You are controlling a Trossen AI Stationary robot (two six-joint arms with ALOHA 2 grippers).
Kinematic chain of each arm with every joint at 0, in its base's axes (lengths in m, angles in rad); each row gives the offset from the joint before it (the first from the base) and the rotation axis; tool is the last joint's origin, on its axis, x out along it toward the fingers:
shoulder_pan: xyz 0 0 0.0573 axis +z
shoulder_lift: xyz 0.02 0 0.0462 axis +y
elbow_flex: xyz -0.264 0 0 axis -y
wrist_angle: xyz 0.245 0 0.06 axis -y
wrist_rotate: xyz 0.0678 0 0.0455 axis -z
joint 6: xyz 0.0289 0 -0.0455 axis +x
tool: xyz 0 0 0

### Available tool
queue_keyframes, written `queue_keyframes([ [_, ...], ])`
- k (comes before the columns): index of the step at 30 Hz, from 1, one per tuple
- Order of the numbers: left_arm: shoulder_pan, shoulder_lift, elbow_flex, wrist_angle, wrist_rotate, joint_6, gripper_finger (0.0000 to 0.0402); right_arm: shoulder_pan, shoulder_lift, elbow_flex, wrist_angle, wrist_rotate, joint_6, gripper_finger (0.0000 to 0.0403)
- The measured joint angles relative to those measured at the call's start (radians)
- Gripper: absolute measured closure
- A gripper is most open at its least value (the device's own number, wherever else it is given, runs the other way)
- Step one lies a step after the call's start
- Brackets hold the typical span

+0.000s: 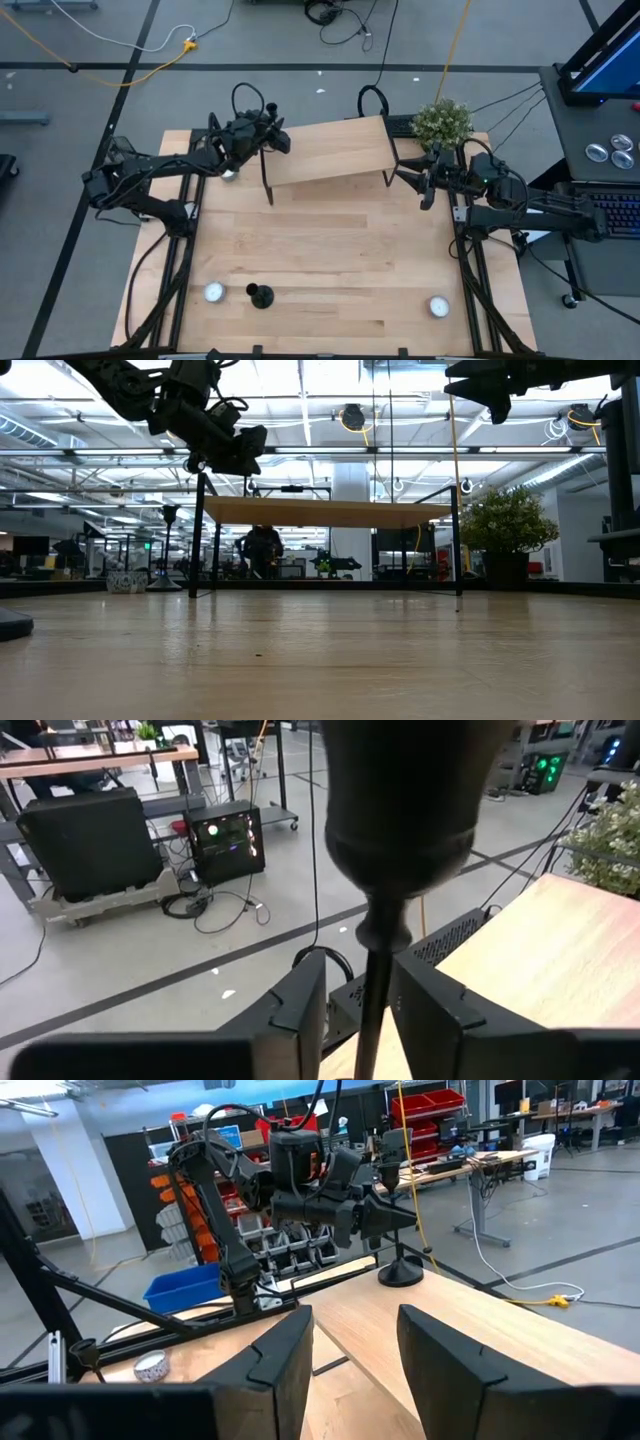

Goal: Pick & Place candle stick holders
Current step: Put the top right candle holder on the shelf, then put the top candle holder on the shelf

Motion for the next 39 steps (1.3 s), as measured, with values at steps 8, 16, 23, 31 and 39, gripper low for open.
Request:
queue_keyframes([
  [8, -0.007, -0.012, 0.0, -0.008, -0.054, 0.011, 0.0225, 0.0, 0.0, 0.0, 0.0, 0.0, 0.0, 0.0264],
  [16, -0.029, -0.049, 0.0, -0.045, -0.071, 0.013, 0.016, 0.0, 0.0, 0.0, 0.0, 0.003, -0.005, 0.0264],
  [23, -0.059, -0.122, 0.0, -0.149, -0.072, 0.014, 0.0132, 0.0, 0.0, 0.0, 0.0, 0.004, -0.008, 0.0264],
  [31, -0.121, -0.24, 0.0, -0.311, -0.072, -0.007, 0.013, -0.001, 0.0, 0.0, 0.0, 0.031, -0.008, 0.0264],
  [39, -0.173, -0.387, 0.0, -0.597, -0.154, -0.109, 0.013, -0.001, 0.0, 0.0, 0.0, 0.031, -0.008, 0.0264],
])
